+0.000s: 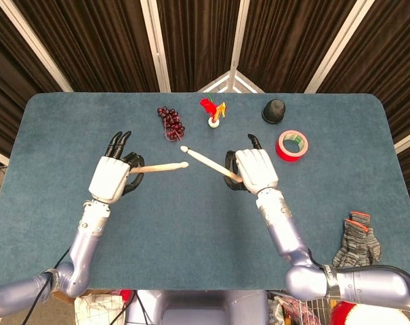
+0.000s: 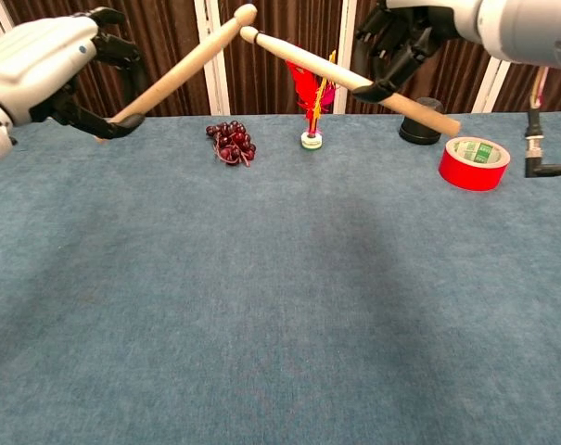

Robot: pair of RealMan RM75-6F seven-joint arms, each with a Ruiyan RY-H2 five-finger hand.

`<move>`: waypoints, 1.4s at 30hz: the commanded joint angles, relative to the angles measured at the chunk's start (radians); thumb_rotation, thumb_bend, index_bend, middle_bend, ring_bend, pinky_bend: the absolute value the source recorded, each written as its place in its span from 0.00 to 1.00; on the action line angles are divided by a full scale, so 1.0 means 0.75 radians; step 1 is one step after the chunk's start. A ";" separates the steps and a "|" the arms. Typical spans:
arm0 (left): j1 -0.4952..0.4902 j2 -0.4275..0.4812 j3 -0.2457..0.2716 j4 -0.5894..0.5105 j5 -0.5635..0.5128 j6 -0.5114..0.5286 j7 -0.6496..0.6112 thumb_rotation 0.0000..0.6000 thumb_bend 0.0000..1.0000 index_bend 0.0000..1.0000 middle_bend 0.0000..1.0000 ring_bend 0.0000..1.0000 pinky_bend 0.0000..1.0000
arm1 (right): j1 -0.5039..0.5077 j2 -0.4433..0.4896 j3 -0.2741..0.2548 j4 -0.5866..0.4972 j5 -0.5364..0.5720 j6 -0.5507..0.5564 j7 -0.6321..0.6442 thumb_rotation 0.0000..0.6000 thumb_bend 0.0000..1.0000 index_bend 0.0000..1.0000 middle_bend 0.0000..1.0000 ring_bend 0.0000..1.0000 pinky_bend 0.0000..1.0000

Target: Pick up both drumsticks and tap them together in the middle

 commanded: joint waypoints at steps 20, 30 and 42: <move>-0.096 -0.315 -0.068 0.296 0.033 0.060 -0.141 1.00 0.51 0.59 0.55 0.04 0.00 | 0.021 0.064 0.059 -0.068 0.044 -0.001 0.147 1.00 0.50 0.74 0.67 0.56 0.04; -0.133 -0.401 -0.099 0.396 0.050 0.095 -0.241 1.00 0.51 0.59 0.56 0.04 0.00 | 0.024 0.083 0.019 -0.057 0.033 -0.023 0.175 1.00 0.50 0.74 0.67 0.56 0.04; -0.162 -0.425 -0.123 0.393 0.040 0.087 -0.226 1.00 0.51 0.59 0.56 0.04 0.00 | 0.038 0.072 -0.025 -0.056 0.011 -0.032 0.189 1.00 0.50 0.74 0.67 0.56 0.04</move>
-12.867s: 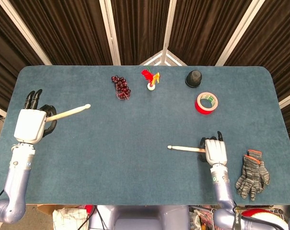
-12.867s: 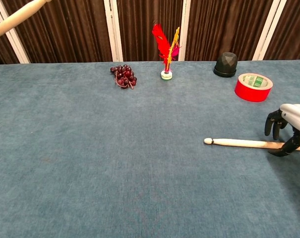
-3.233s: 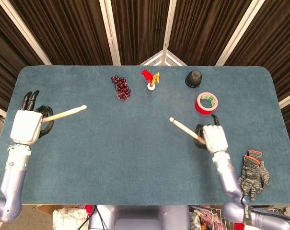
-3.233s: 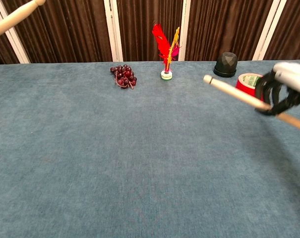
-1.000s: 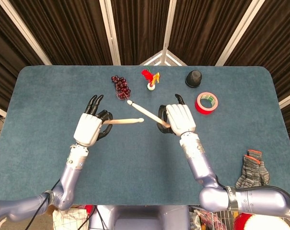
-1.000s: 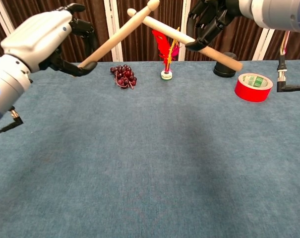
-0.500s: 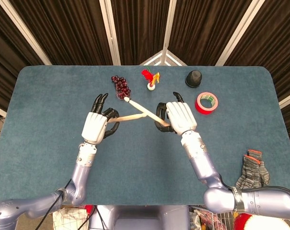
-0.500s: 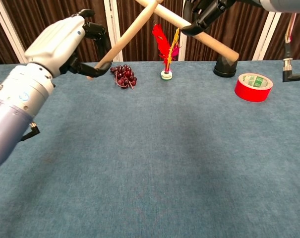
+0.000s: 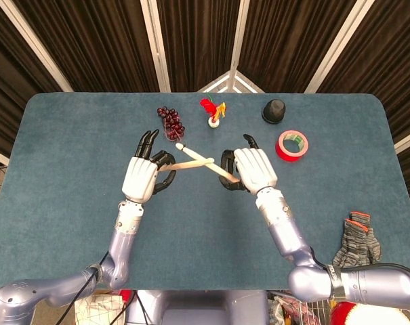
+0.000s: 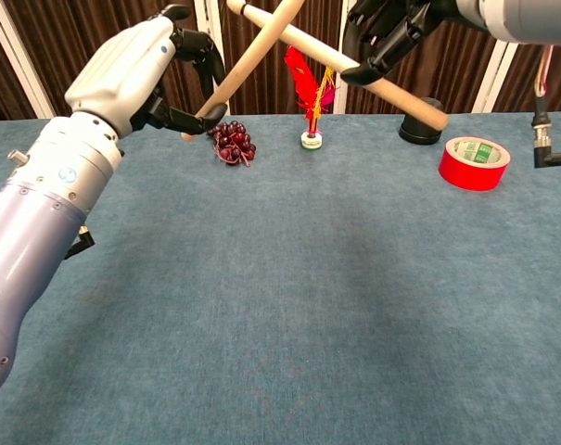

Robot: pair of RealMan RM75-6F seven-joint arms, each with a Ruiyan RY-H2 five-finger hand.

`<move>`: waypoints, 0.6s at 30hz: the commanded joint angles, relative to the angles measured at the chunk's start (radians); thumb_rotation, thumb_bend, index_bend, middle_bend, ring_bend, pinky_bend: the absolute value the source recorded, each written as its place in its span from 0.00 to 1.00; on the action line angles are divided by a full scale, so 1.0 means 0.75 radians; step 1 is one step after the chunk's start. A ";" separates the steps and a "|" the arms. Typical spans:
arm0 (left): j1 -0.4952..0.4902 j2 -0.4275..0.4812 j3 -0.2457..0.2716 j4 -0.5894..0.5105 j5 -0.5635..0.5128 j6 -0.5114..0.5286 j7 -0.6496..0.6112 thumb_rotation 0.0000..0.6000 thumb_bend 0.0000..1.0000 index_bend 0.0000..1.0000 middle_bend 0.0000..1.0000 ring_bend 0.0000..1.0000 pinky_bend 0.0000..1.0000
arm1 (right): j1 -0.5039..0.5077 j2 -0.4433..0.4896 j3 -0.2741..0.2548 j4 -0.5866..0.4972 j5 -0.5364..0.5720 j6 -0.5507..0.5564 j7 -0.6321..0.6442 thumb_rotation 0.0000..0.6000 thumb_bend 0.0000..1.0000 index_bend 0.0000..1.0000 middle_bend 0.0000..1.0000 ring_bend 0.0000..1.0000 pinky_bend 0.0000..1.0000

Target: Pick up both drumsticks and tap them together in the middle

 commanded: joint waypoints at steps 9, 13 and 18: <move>-0.026 -0.047 0.002 0.049 -0.006 -0.015 0.010 1.00 0.51 0.59 0.56 0.04 0.00 | 0.022 -0.014 0.010 -0.003 0.017 0.007 0.025 1.00 0.50 0.74 0.67 0.56 0.04; -0.032 -0.072 0.010 0.079 -0.003 -0.016 -0.002 1.00 0.51 0.59 0.56 0.04 0.00 | 0.033 -0.019 0.010 0.010 0.037 0.006 0.025 1.00 0.50 0.74 0.67 0.56 0.04; -0.042 -0.099 0.007 0.107 0.000 -0.011 -0.024 1.00 0.51 0.59 0.56 0.04 0.00 | 0.039 -0.026 0.001 0.021 0.045 -0.001 0.032 1.00 0.50 0.74 0.67 0.56 0.04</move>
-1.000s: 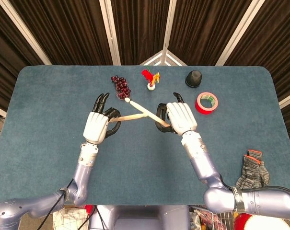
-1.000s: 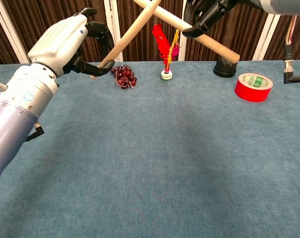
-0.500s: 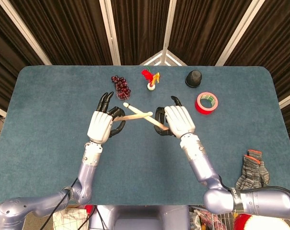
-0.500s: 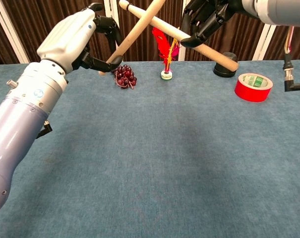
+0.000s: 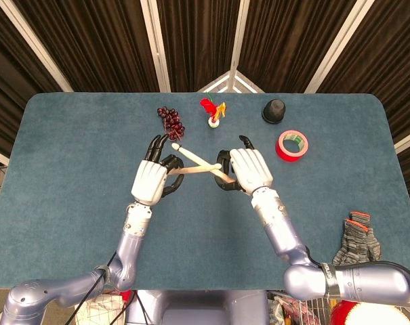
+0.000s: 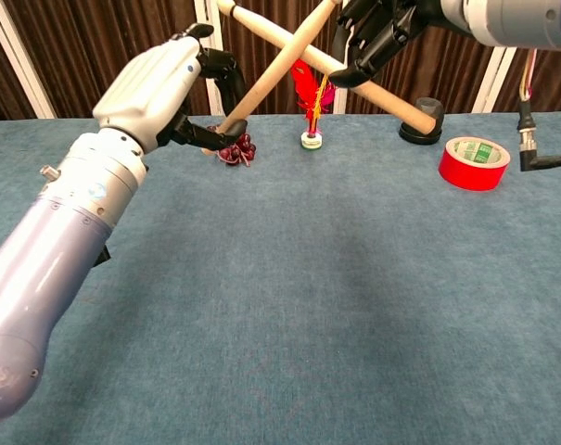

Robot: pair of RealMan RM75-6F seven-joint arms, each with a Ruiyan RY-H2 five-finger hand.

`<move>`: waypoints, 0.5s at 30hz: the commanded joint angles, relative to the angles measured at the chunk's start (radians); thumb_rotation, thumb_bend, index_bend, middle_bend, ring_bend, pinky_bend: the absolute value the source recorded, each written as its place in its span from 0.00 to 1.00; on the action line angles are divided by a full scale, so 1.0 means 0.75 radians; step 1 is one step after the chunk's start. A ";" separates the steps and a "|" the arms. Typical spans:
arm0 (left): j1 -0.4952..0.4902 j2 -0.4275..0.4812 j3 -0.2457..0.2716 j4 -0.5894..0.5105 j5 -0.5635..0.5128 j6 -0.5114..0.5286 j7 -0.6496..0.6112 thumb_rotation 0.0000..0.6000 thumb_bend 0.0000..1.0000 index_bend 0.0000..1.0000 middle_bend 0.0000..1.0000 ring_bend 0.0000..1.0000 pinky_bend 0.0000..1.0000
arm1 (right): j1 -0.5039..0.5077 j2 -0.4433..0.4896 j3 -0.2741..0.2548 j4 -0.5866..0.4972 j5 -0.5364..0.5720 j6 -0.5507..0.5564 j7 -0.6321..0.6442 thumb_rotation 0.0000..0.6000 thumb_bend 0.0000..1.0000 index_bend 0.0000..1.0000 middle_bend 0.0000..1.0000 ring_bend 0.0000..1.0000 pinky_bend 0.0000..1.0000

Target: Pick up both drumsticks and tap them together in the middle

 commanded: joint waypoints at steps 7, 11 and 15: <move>-0.011 -0.025 -0.001 0.038 0.009 0.012 -0.019 1.00 0.51 0.59 0.56 0.04 0.00 | 0.000 0.005 -0.003 -0.002 -0.017 0.001 0.020 1.00 0.50 0.74 0.67 0.56 0.04; -0.008 -0.025 0.000 0.049 0.010 0.019 -0.026 1.00 0.51 0.59 0.56 0.04 0.00 | -0.003 0.013 0.000 -0.008 -0.020 0.003 0.032 1.00 0.50 0.74 0.67 0.56 0.04; -0.005 -0.020 0.000 0.049 0.011 0.025 -0.027 1.00 0.51 0.59 0.56 0.04 0.00 | -0.002 0.019 -0.006 -0.009 -0.017 0.002 0.032 1.00 0.50 0.74 0.67 0.56 0.04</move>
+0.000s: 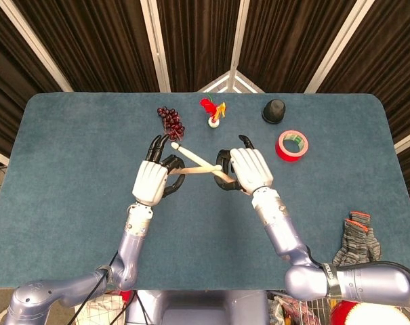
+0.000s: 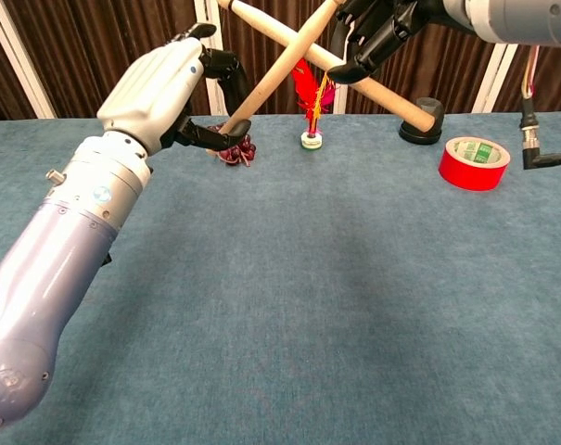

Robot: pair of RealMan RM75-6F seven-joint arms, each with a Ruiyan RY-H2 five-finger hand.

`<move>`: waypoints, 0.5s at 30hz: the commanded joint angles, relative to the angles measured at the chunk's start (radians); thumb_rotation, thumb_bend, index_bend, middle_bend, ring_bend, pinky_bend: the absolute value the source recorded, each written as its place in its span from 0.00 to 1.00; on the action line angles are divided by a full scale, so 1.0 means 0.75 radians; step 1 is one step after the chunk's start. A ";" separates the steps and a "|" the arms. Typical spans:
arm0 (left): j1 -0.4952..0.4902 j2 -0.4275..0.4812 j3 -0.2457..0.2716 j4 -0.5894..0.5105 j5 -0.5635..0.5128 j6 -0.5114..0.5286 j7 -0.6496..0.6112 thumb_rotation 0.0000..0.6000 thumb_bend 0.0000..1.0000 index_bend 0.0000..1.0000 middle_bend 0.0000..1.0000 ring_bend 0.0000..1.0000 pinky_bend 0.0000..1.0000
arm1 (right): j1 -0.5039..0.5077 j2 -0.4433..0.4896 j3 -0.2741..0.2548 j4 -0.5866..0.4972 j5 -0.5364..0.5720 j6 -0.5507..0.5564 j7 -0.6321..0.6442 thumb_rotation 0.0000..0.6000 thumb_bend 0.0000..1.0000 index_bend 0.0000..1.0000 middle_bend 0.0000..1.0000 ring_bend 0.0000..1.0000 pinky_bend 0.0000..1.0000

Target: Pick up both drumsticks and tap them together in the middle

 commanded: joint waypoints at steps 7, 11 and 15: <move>0.042 0.102 0.024 -0.103 0.049 0.068 0.045 1.00 0.50 0.59 0.56 0.04 0.00 | -0.025 0.034 -0.029 0.049 0.003 -0.008 0.011 1.00 0.50 0.74 0.67 0.56 0.04; 0.095 0.225 0.037 -0.227 0.074 0.115 0.093 1.00 0.50 0.59 0.56 0.04 0.00 | -0.062 0.057 -0.068 0.110 -0.019 -0.030 0.037 1.00 0.50 0.74 0.67 0.56 0.04; 0.173 0.409 0.069 -0.380 0.090 0.141 0.155 1.00 0.50 0.59 0.56 0.04 0.00 | -0.119 0.071 -0.129 0.204 -0.088 -0.060 0.085 1.00 0.50 0.74 0.67 0.56 0.04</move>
